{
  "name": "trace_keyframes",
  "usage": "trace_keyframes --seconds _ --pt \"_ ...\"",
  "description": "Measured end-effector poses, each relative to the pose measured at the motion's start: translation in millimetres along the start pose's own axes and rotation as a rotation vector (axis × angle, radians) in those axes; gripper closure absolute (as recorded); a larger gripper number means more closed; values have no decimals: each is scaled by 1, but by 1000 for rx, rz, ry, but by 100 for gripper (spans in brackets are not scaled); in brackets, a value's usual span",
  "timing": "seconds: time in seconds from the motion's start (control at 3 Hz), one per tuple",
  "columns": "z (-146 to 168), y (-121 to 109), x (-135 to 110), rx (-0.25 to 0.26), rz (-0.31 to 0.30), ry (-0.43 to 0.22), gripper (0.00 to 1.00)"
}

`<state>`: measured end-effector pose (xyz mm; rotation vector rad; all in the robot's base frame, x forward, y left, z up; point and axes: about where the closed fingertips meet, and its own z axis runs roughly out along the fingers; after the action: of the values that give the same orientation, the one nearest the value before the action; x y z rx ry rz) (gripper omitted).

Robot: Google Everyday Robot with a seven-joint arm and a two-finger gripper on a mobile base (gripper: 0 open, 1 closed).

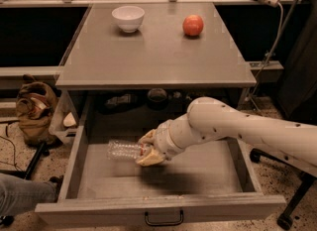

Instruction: Place water bottle into top drawer

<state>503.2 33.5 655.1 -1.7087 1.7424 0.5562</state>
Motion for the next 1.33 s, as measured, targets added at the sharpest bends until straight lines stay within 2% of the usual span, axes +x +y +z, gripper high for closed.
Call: trace_keyframes --seconds 0.33,1.0,1.33 --pt "7 4 -2 -20 -1 -7 100" --pt "39 20 9 -114 52 -32 100" --pt "39 20 8 -115 52 -32 82"
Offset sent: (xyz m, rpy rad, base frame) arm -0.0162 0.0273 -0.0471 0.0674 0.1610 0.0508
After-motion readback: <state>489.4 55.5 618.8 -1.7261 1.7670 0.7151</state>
